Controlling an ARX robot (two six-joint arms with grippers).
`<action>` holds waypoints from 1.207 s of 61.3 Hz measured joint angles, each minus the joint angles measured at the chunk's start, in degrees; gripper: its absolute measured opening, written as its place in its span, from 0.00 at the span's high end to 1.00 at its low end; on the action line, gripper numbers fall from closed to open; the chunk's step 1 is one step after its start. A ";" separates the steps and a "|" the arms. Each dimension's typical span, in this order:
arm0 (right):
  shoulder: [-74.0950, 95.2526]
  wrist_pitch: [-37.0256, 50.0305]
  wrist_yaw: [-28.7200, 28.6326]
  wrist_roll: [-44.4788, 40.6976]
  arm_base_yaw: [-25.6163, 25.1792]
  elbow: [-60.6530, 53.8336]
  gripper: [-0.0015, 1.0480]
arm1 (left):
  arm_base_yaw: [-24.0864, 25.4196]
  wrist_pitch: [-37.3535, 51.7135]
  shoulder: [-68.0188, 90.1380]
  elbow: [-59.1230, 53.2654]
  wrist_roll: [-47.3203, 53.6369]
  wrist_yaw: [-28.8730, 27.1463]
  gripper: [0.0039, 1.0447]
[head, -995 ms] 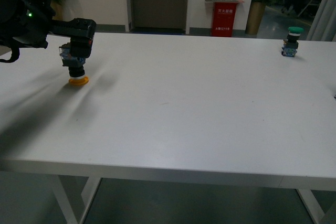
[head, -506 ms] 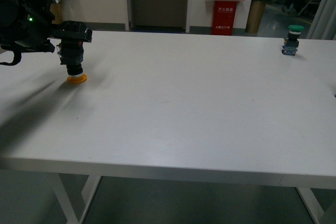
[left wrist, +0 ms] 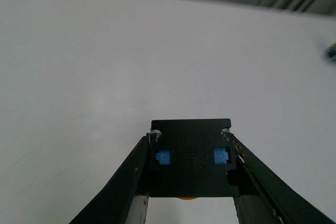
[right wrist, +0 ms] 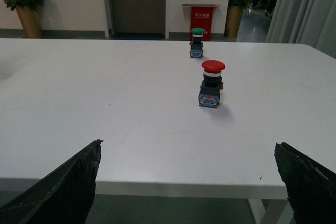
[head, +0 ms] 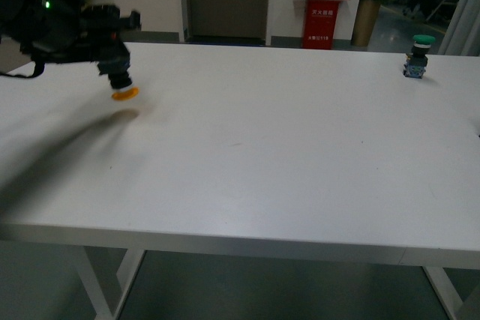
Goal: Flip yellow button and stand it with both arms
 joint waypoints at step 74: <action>28.41 -0.17 -2.38 5.20 0.59 17.40 0.07 | -15.08 59.30 15.91 0.92 -84.28 22.12 0.65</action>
